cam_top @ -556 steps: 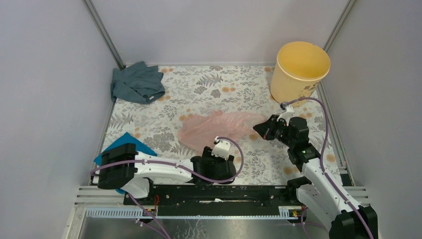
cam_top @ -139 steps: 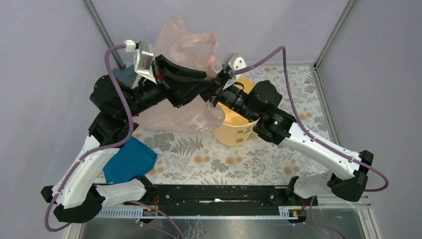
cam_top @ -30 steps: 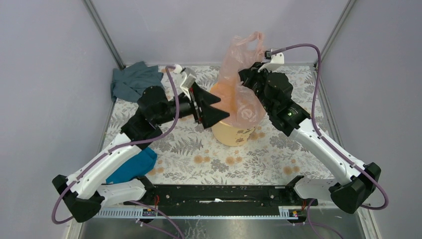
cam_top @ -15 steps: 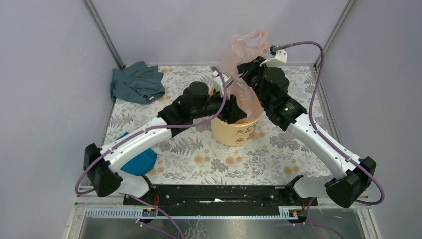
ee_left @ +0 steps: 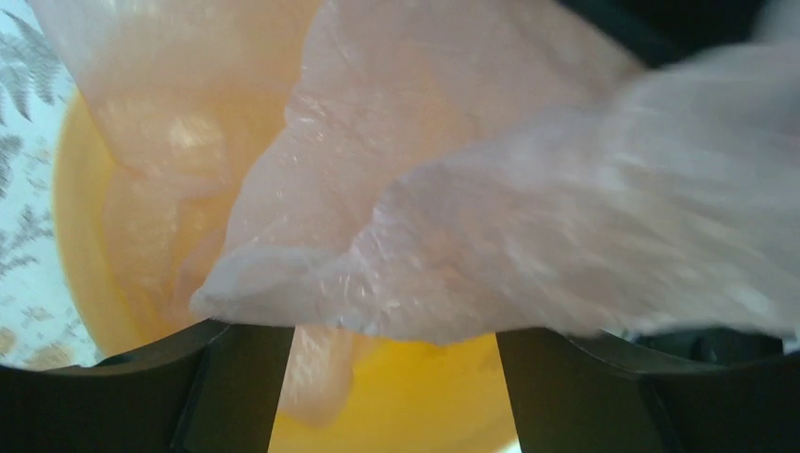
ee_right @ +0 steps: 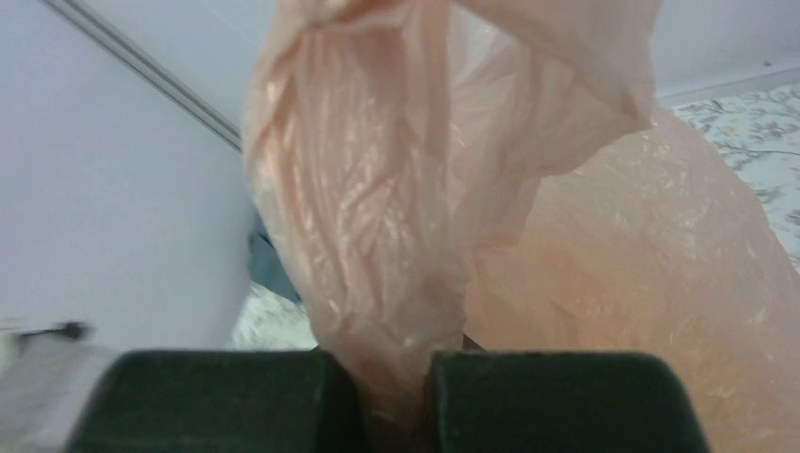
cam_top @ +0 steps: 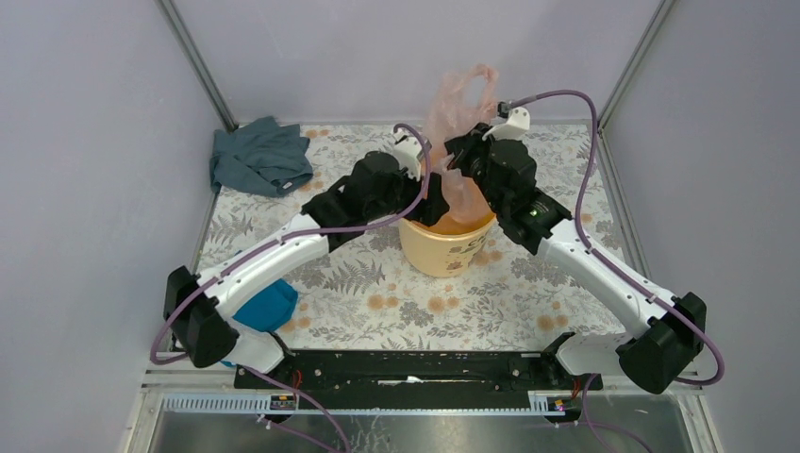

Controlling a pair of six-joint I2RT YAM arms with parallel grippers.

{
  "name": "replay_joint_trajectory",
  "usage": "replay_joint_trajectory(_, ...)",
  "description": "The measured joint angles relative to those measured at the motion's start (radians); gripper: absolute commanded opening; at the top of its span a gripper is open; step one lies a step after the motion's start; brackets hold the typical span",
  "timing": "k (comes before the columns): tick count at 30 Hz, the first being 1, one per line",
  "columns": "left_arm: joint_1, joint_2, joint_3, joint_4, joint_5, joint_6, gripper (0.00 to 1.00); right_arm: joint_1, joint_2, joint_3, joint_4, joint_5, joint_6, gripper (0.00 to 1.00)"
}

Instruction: Put the trash bags into the trash bin

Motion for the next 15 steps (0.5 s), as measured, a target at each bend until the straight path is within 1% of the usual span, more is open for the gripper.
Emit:
replay_joint_trajectory(4, 0.000, -0.128, -0.120, 0.006, 0.079, 0.013, 0.93, 0.000, -0.001, -0.071, -0.010, -0.034, -0.077, 0.00)
replay_joint_trajectory(5, 0.000, -0.268, -0.178, 0.001, 0.117, 0.024, 0.98, 0.000, -0.016, -0.098, -0.039, -0.062, -0.142, 0.00)
replay_joint_trajectory(6, 0.000, -0.272, -0.178, 0.000, 0.118, 0.024, 0.99, 0.000, -0.017, -0.099, -0.039, -0.063, -0.143, 0.00)
replay_joint_trajectory(11, 0.019, -0.440, -0.167, -0.056, 0.046, 0.036, 0.99, 0.000, -0.124, -0.126, -0.106, -0.093, -0.268, 0.00)
replay_joint_trajectory(13, 0.033, -0.470, -0.154, -0.069, 0.024, 0.033, 0.99, -0.002, -0.149, -0.123, -0.105, -0.149, -0.296, 0.00)
replay_joint_trajectory(15, 0.047, -0.479, -0.135, -0.070, 0.008, 0.012, 0.99, -0.002, -0.133, -0.111, -0.105, -0.236, -0.308, 0.00)
